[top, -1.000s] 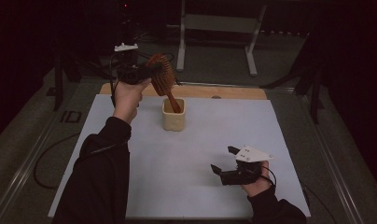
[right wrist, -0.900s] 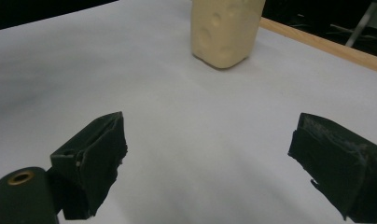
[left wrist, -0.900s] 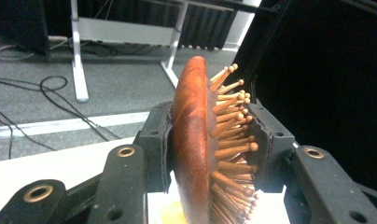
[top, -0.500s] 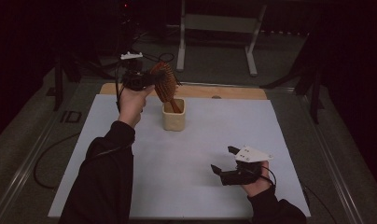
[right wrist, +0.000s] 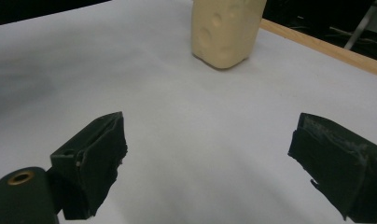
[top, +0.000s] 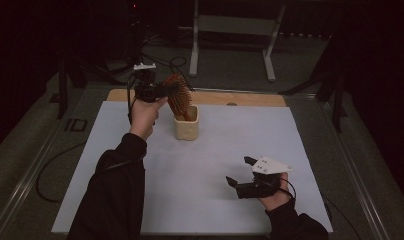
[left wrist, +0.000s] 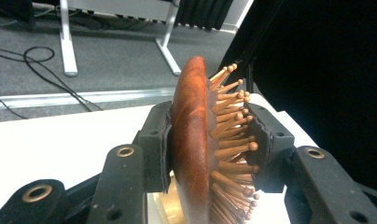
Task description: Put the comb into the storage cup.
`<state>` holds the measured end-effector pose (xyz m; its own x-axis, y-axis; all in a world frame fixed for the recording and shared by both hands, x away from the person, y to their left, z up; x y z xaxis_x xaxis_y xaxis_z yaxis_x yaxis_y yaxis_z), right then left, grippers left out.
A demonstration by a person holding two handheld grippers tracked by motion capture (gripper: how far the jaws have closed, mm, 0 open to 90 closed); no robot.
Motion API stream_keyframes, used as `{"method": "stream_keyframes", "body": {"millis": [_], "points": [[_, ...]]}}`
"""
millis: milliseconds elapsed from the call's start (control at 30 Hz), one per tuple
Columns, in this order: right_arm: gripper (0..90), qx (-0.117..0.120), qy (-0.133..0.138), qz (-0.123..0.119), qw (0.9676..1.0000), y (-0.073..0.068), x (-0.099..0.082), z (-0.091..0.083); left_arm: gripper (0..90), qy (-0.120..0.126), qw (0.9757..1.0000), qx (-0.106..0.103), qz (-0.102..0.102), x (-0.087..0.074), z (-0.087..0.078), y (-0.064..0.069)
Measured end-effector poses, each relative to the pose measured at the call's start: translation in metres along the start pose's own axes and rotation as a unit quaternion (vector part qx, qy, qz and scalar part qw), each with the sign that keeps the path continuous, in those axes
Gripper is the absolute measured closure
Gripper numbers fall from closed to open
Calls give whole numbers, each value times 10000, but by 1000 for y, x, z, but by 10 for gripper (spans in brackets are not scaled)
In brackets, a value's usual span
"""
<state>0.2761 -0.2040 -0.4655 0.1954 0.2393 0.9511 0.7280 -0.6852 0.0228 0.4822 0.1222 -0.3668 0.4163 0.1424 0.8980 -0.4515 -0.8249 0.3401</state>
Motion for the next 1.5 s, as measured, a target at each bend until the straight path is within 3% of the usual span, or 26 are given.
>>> {"method": "stream_keyframes", "body": {"millis": [300, 500, 633, 667, 733, 767, 867, 1033, 1167, 1233, 1367, 1500], "points": [[93, 24, -10, -1, 10000, 0, 0, 0, 535, -119, 9999, 44, -115, -9, 2, -12], [93, 39, -35, -1, 10000, -1, 0, 1, 477, -183, 9997, 133, -7, -10, 3, -10], [93, 34, -24, 3, 10000, 0, 0, 0, 340, -189, 9997, 124, 45, -9, 1, -9], [93, 32, -19, 13, 10000, 0, 0, 0, 275, -215, 9997, 119, 56, -7, 0, -9], [93, 23, -18, 18, 10000, 0, 0, 0, 138, -254, 9995, -109, 125, -5, -2, -7], [93, 22, -19, 11, 10000, 0, 0, 0, 69, -250, 9995, -99, 184, -4, -4, -5], [93, 12, -18, -10, 10000, 0, 0, -1, 4, -296, 9989, -181, 311, -1, -7, -1], [98, 43, 53, -85, 9999, 0, 2, -2, 0, -258, 9985, -137, 457, 0, -15, -1], [102, 140, 160, -360, 9991, 1, 2, -1, 0, -244, 9977, -188, 604, -2, -22, -2], [111, 212, 196, -335, 9990, 1, 2, -1, 0, -238, 9970, -182, 708, -3, -25, 0], [133, 219, -115, -388, 9989, 5, 3, 0, 0, -247, 9953, -265, 899, -7, -31, 2], [127, 145, -97, -317, 9993, 9, 3, -3, 0, -263, 9937, -366, 1021, -10, -38, 4]]}}
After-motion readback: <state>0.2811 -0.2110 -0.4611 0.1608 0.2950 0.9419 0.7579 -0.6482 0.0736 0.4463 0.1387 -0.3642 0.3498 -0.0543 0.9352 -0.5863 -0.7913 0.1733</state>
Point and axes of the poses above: each handheld gripper's, and its own axes: z roughly forward along the jaws, x roughly out of its top, y roughly to its right, the point moved 2 cm from there along z, roughly forward along the jaws, and after that the axes turned 11 degrees about y, right-handed, at the moved point
